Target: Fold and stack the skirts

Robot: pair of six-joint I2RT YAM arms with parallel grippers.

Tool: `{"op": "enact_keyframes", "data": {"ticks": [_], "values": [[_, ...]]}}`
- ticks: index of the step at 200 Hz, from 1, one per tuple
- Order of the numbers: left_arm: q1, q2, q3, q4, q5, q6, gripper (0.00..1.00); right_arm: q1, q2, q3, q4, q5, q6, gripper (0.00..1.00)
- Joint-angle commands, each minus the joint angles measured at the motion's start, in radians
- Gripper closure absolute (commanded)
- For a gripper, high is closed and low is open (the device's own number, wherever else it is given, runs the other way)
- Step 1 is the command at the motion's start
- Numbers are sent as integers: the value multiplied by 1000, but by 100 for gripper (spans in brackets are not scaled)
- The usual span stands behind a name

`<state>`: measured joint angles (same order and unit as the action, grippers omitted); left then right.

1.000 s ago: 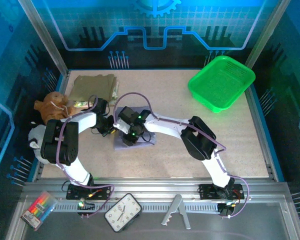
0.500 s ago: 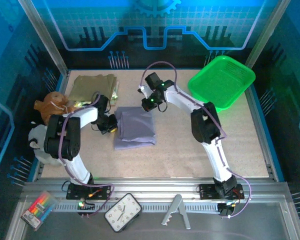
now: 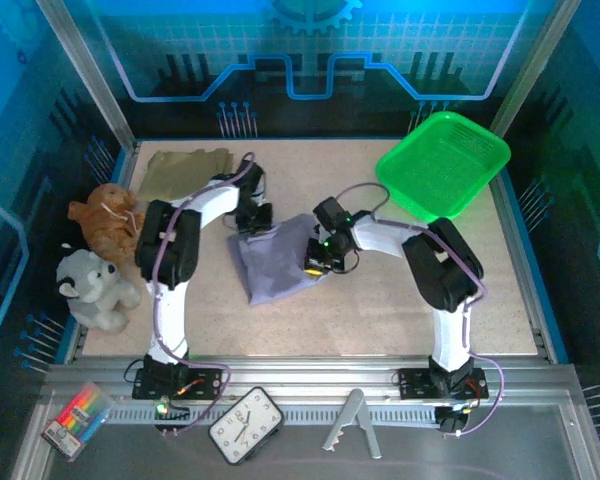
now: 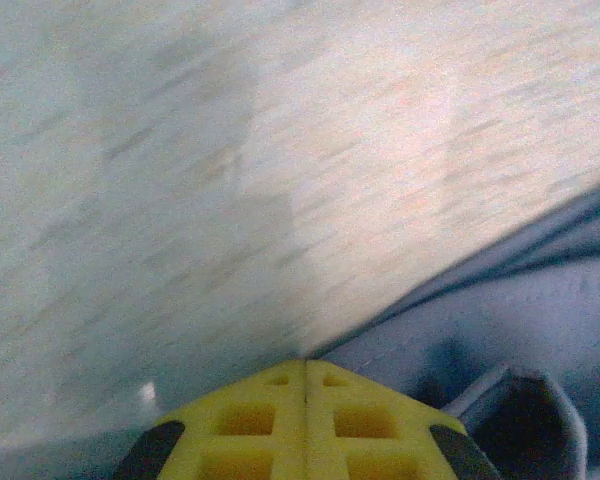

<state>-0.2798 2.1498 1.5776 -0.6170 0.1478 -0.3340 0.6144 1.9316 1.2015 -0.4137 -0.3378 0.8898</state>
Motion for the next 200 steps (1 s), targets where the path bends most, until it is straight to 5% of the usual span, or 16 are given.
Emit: {"op": "enact_keyframes", "data": {"ticks": [1, 45, 55, 87, 96, 150, 169, 200], "values": [[-41, 40, 115, -21, -1, 77, 90, -16, -119, -69, 123, 63, 162, 77], [-32, -76, 138, -70, -70, 86, 45, -89, -198, -20, 8, 160, -188, 53], [-29, -129, 100, -65, -78, 65, 36, -97, -180, 16, -23, 187, -303, 37], [-24, -313, -89, 19, -68, -32, 10, -122, -76, 136, -85, 208, -511, 36], [-23, -358, -150, 51, -60, -61, 1, -126, -42, 173, -97, 214, -543, 38], [12, -540, -405, 145, -48, -182, 1, -133, 136, 337, -146, 128, -620, 47], [19, -560, -447, 140, -51, -191, 1, -132, 143, 351, -142, 85, -611, 80], [27, -593, -485, 146, -28, -192, 1, -128, 77, 370, -119, -26, -602, 97]]}}
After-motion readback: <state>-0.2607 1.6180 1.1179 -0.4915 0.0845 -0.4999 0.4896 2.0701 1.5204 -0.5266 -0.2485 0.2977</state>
